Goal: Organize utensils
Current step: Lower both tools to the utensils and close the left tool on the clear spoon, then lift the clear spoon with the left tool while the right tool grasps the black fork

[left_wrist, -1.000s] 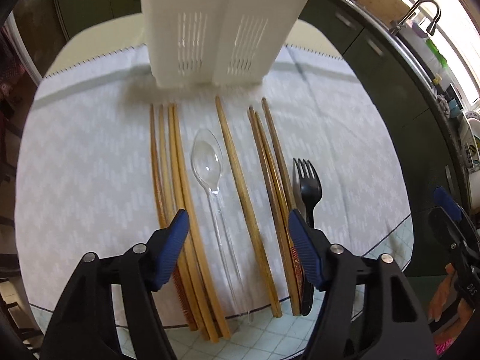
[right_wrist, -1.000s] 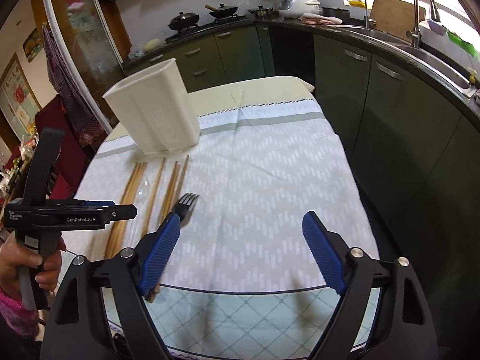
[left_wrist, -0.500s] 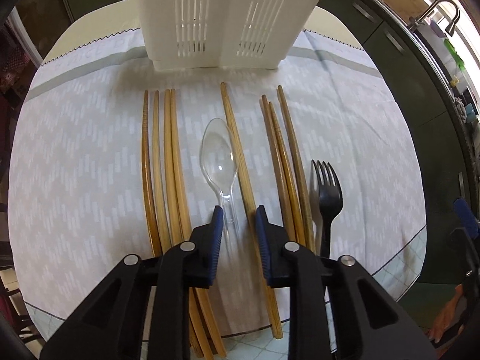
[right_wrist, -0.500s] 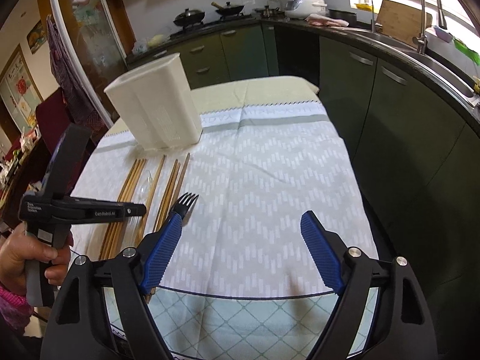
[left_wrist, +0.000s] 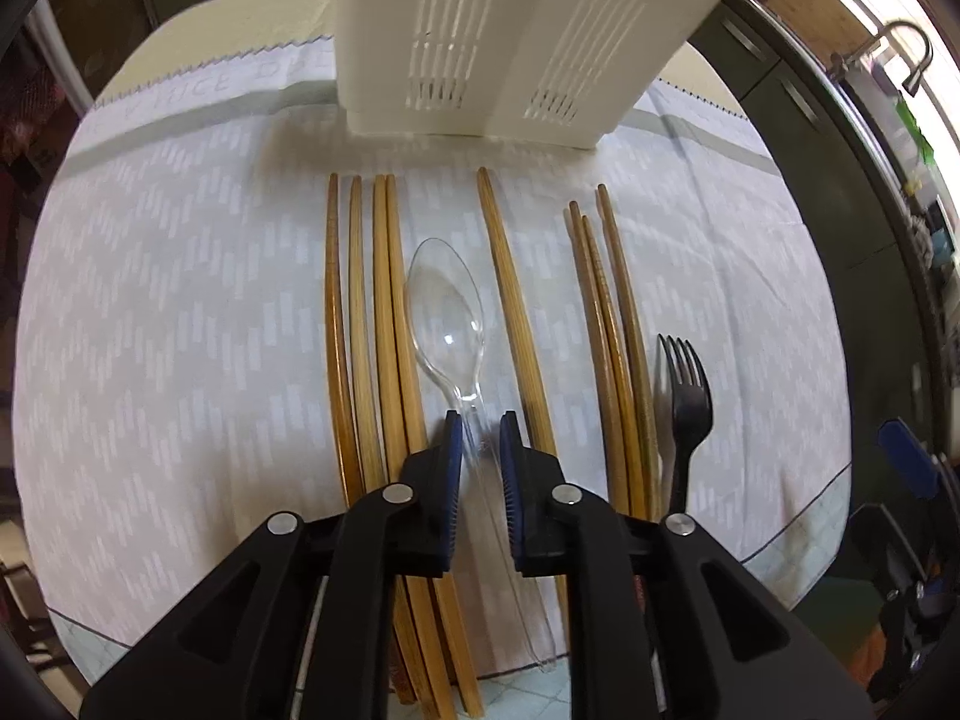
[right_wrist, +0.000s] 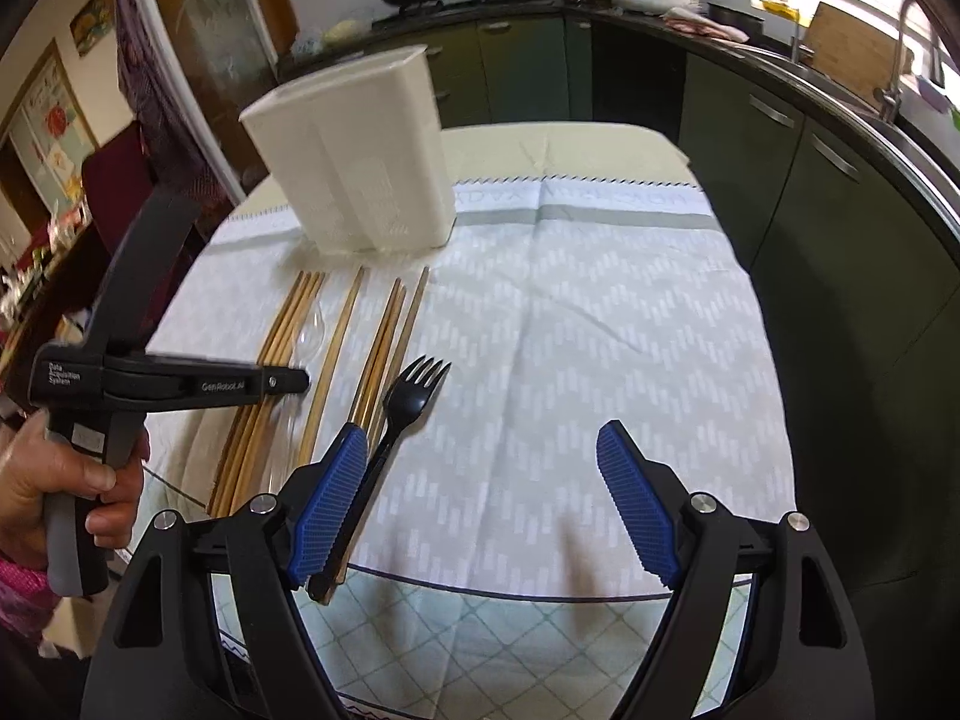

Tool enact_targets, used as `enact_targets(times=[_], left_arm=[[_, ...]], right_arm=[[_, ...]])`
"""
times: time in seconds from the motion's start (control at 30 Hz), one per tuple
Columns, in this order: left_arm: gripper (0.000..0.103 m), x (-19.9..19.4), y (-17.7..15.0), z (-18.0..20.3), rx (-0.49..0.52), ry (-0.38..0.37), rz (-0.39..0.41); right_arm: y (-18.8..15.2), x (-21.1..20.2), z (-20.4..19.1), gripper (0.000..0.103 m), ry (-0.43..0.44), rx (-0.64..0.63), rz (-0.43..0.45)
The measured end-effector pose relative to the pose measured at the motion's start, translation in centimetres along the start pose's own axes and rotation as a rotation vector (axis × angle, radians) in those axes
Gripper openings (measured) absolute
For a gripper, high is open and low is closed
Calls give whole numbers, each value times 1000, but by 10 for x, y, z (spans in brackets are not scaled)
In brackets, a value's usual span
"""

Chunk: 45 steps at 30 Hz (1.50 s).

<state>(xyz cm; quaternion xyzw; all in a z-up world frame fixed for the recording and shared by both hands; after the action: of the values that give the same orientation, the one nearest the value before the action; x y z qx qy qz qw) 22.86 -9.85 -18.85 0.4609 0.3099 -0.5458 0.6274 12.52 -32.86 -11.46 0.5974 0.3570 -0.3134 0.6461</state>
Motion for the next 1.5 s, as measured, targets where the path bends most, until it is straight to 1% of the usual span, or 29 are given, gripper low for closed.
enact_targets(times=[0.1, 0.17, 0.23, 0.3, 0.33, 0.4, 0.47, 0.6, 0.67, 0.77, 0.9, 0.97, 1.03, 1.07, 1.1, 1.13, 1.23, 1.33, 1.37, 1.43, 1.5], left_arm=[[11, 2, 0, 5, 23, 12, 0], [10, 4, 2, 6, 36, 16, 4], [9, 3, 3, 5, 50, 23, 7], [9, 2, 4, 4, 55, 14, 8], [9, 0, 4, 3, 61, 5, 11], [9, -6, 0, 0, 70, -6, 18], [9, -9, -1, 0, 78, -22, 22], [9, -17, -4, -2, 98, -45, 25], [9, -21, -6, -3, 104, -53, 29], [9, -25, -9, -2, 116, -62, 35], [9, -27, -9, 1, 131, -69, 38], [9, -28, -9, 2, 139, -68, 42], [9, -29, -9, 3, 141, -69, 45], [9, -30, -9, 2, 142, -70, 47], [9, -30, -9, 2, 142, -70, 48], [9, -30, -9, 2, 142, -69, 47], [9, -30, -9, 0, 140, -70, 47], [9, -34, -10, 1, 145, -80, 57], [9, -36, -10, 1, 149, -83, 63], [9, -44, -9, 4, 157, -86, 82], [9, -51, -8, 7, 165, -93, 101]], right_arm=[[1, 14, -10, 78, 21, -28, -66], [1, 28, -15, 67, 62, -26, -134], [2, 44, -17, 44, 77, -11, -211], [2, 56, -20, 37, 79, -4, -266], [4, 61, -21, 37, 90, 3, -292], [5, 65, -26, 37, 111, 13, -317], [9, 67, -33, 37, 108, 13, -329], [11, 74, -51, 32, 100, -5, -358], [10, 78, -59, 27, 85, -16, -373], [10, 85, -64, 23, 42, -21, -372], [11, 94, -74, 23, 21, -27, -382], [15, 96, -79, 19, -7, -37, -371], [17, 99, -83, 14, -29, -43, -365], [18, 103, -85, 13, -39, -46, -364], [18, 103, -85, 10, -44, -49, -358], [19, 104, -86, 10, -52, -51, -356], [23, 107, -88, 10, -47, -47, -353], [28, 98, -81, 10, -21, -20, -310], [32, 90, -80, 10, 5, -8, -282], [37, 78, -79, 10, 29, 1, -230], [46, 61, -79, 10, 67, 15, -157]])
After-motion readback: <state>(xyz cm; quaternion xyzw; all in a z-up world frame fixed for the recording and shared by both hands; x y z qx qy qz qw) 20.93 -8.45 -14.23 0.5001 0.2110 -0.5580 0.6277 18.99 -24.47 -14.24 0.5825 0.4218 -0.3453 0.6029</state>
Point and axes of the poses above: each gripper's, at about its wrist camera, not at the fingertips, and x roughly the way its jaws point, z to its right, y to its top, the point moved 2 cm from there along x, roughly the way its jaws point, and after that the axes turned 12 degrees about -y, right-handed, at the moved point
